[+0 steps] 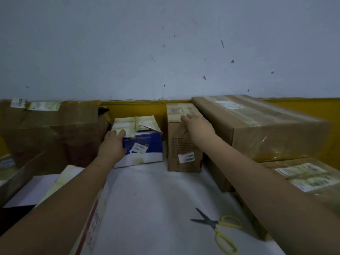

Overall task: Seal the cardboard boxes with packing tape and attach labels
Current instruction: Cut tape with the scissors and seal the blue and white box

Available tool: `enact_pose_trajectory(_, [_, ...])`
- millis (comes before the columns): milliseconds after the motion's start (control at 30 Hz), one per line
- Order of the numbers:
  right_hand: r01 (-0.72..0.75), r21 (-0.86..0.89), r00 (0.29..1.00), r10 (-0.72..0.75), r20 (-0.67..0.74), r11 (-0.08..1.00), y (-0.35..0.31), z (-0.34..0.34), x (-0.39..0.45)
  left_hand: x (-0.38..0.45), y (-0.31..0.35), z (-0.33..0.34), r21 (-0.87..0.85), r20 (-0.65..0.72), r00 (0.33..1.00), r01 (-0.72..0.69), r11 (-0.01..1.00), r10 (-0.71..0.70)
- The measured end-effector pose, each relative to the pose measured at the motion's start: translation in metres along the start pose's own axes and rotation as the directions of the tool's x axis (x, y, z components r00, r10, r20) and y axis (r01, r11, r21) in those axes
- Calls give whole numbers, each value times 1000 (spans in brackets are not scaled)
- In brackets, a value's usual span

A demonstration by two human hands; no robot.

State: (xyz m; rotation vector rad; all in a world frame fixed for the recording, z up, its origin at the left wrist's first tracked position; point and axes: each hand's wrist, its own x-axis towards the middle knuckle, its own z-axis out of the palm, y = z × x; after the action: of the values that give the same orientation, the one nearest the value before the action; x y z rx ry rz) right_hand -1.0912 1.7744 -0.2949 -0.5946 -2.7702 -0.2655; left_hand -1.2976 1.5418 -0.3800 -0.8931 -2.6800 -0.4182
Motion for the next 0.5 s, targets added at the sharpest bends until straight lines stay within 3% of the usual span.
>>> enact_pose_trajectory(133, [-116,-137,970,83,-228,984,-16,32,5,3,-2,-7,-73,45,998,43,996,-40])
enact_pose_trajectory(167, [-66,-100,961,36,-274,993,-26,41,3,4,-2,-10,-120,62,997,61,991,-53])
enact_pose_trajectory(267, [280,127,891,-208,-403,952,-77,67,2,5,-2,-14,-313,96,991,120,942,-94])
enact_pose_trajectory(300, [308,257,898,-192,-395,916,-94,72,4,3,-2,-12,-363,96,990,136,922,-108])
enact_pose_trajectory(400, [41,644,982,90,-169,764,-120,86,23,-3,-1,-3,-429,73,986,169,887,-152])
enact_pose_trajectory(500, [-216,779,974,192,125,588,-118,93,46,-3,9,-10,-476,99,974,226,850,-203])
